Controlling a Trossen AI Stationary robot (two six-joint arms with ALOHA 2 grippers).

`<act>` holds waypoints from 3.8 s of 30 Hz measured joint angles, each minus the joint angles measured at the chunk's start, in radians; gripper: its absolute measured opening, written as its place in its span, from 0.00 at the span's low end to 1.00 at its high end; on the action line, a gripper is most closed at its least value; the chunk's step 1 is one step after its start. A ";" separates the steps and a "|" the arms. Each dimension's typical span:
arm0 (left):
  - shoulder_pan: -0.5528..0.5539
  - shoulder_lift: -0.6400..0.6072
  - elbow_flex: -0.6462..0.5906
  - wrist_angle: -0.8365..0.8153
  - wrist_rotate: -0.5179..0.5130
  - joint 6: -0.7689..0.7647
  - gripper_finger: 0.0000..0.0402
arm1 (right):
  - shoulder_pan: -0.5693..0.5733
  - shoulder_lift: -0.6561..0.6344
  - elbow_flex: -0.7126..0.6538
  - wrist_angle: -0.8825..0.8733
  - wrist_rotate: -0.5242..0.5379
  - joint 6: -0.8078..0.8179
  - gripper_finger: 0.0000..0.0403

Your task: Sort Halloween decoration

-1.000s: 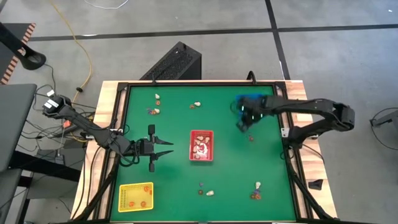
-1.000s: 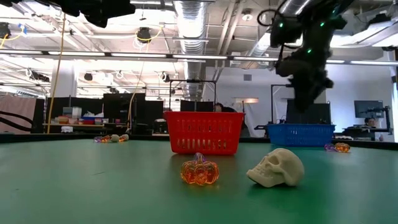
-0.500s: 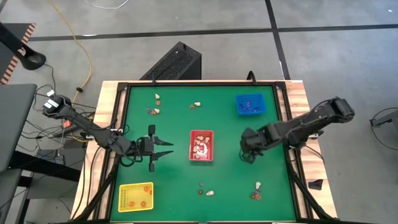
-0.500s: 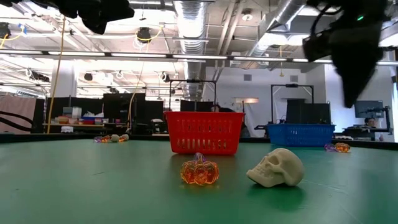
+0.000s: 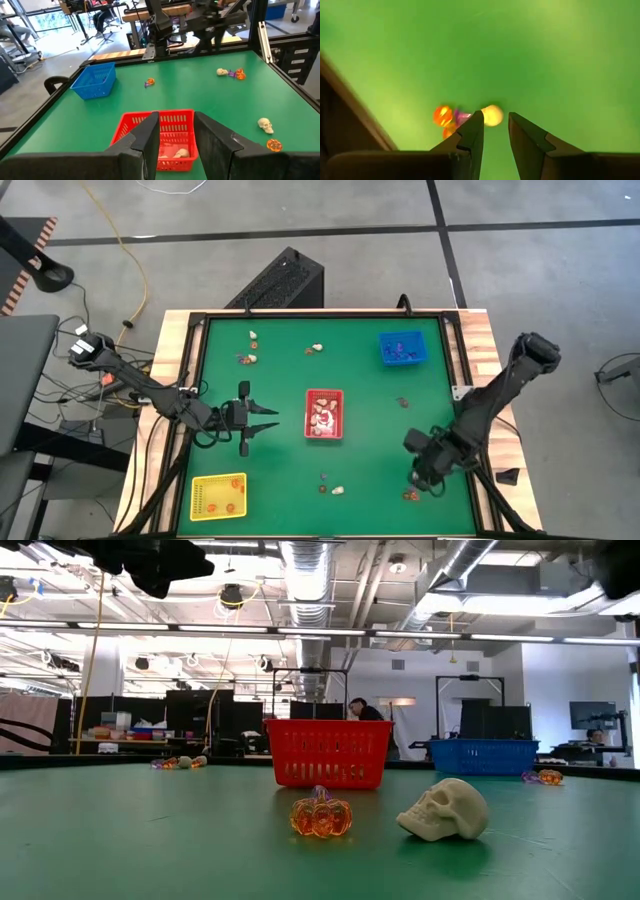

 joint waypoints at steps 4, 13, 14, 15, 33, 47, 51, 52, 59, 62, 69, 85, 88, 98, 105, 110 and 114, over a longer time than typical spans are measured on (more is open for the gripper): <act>0.000 0.000 0.000 0.001 0.000 -0.014 0.27 | 0.025 0.047 0.000 0.035 0.018 -0.070 0.30; 0.000 0.000 0.000 0.000 -0.001 -0.007 0.27 | 0.005 0.159 0.000 0.051 -0.053 0.217 0.37; 0.000 0.000 0.000 0.000 -0.001 -0.011 0.27 | 0.000 0.164 0.000 0.051 -0.054 0.217 0.39; 0.000 0.000 0.000 0.000 -0.001 -0.012 0.27 | -0.005 0.168 0.000 0.050 -0.054 0.218 0.41; 0.000 0.000 0.000 -0.006 -0.001 -0.014 0.27 | 0.009 0.321 0.001 0.123 -0.116 0.292 0.59; 0.000 0.000 0.000 -0.006 -0.001 -0.013 0.27 | -0.010 0.286 -0.002 0.119 -0.124 0.263 0.38; 0.000 0.000 0.000 -0.006 -0.001 -0.012 0.27 | -0.034 0.229 -0.002 0.121 -0.083 0.217 0.26; 0.000 0.000 0.000 -0.006 -0.001 -0.011 0.27 | -0.042 0.214 -0.002 0.122 -0.067 0.202 0.24; 0.000 0.000 0.000 -0.001 -0.001 0.009 0.27 | -0.164 0.111 -0.002 0.182 0.179 -0.056 0.17; 0.000 0.000 0.000 0.003 -0.001 0.012 0.27 | -0.250 0.097 -0.001 0.296 0.241 -0.235 0.15; 0.000 0.000 0.000 -0.003 -0.001 0.012 0.27 | -0.351 0.111 0.000 0.314 0.048 -0.393 0.14; 0.000 0.000 0.000 -0.006 -0.001 -0.015 0.27 | -0.177 0.223 0.000 0.139 0.061 -0.183 0.25; 0.000 0.000 0.000 -0.006 -0.001 -0.014 0.27 | -0.191 0.246 0.000 0.141 0.062 -0.183 0.35; 0.000 0.000 0.000 -0.008 -0.001 0.004 0.27 | -0.201 0.271 0.000 0.145 0.051 -0.131 0.60; 0.000 0.000 0.000 -0.007 -0.001 0.004 0.27 | -0.189 0.331 0.001 0.167 0.048 -0.129 0.54; 0.000 0.000 0.000 -0.006 -0.001 0.004 0.27 | -0.188 0.323 0.000 0.163 0.050 -0.141 0.41; 0.000 0.000 0.000 -0.006 -0.001 0.004 0.27 | -0.199 0.291 0.000 0.172 0.054 -0.176 0.27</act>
